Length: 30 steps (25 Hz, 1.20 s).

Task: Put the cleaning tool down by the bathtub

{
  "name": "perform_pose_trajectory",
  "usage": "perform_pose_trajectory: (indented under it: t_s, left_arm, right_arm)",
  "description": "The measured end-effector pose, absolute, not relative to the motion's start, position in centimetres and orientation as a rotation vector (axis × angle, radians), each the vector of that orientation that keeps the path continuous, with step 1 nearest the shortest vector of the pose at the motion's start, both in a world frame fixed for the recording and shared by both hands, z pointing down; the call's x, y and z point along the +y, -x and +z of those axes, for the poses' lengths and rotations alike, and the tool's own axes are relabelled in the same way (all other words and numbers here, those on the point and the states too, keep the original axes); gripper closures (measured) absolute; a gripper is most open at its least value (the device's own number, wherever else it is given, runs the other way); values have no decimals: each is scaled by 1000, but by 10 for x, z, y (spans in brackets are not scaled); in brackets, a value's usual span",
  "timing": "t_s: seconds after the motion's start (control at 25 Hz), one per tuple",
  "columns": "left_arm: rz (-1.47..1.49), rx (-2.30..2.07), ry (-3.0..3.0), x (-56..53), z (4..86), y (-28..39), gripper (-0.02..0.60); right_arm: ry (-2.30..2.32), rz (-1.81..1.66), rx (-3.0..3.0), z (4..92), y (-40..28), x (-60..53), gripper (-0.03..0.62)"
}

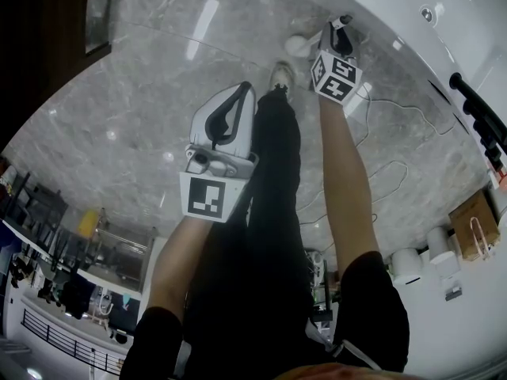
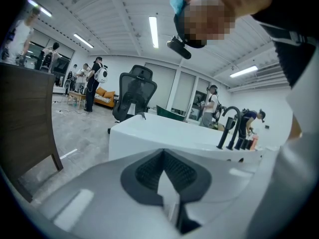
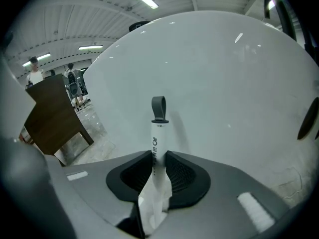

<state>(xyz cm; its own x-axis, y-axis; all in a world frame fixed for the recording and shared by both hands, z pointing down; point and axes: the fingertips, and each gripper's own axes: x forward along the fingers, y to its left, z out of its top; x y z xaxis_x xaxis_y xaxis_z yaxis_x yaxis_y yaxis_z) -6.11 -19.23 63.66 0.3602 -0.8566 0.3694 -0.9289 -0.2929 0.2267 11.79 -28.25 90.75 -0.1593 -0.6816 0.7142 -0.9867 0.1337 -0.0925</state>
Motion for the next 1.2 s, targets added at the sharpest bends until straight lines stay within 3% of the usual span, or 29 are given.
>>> perform_pose_trajectory:
  t_s: [1.2]
  left_arm:
    - [241, -1560, -2214, -201, 644, 61, 574]
  right_arm:
    - [-1638, 799, -1868, 916, -134, -298, 496]
